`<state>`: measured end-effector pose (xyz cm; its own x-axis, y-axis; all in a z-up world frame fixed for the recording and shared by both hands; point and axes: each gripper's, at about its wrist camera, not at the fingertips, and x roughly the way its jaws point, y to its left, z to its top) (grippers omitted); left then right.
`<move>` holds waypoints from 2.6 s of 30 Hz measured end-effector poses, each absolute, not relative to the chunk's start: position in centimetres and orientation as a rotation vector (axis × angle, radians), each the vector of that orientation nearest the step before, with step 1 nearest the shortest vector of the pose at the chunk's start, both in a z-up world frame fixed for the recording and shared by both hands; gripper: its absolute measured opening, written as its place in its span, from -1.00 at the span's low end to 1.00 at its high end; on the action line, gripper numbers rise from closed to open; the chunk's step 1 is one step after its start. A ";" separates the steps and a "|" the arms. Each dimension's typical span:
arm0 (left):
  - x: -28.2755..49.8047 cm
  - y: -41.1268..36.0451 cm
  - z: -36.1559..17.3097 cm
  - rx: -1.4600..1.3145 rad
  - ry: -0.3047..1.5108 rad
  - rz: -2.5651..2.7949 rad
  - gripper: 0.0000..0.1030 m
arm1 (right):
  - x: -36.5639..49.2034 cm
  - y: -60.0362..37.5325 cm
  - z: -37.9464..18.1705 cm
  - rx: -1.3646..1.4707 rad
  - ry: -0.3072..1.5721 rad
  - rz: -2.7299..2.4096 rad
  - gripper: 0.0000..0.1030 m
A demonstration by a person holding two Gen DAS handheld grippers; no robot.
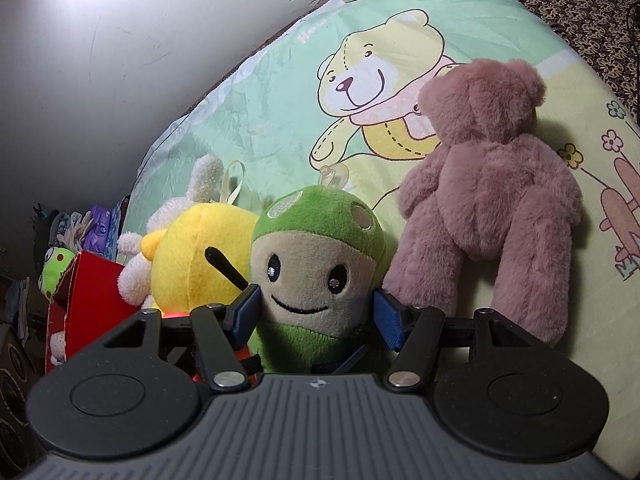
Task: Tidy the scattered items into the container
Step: 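Close the right gripper around the green-capped plush doll, then lift the green-capped doll with the right gripper toward the red box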
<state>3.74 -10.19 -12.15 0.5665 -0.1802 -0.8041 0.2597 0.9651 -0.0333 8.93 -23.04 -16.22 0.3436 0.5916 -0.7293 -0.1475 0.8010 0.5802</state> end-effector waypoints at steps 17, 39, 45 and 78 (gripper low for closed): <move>-1.3 -9.7 -9.3 0.099 0.910 -0.365 0.27 | 3.6 -23.3 -12.5 0.361 1.073 0.440 0.08; -15.1 0.7 -8.3 0.140 0.883 -0.531 0.27 | -10.4 -15.4 -10.7 0.343 1.049 0.325 0.09; -19.9 3.0 -8.7 0.153 0.876 -0.550 0.27 | -13.9 -12.3 -10.7 0.347 1.055 0.312 0.09; -30.8 21.5 -6.8 -0.007 0.851 -0.160 0.26 | -19.7 7.3 -8.6 0.174 1.093 0.733 0.09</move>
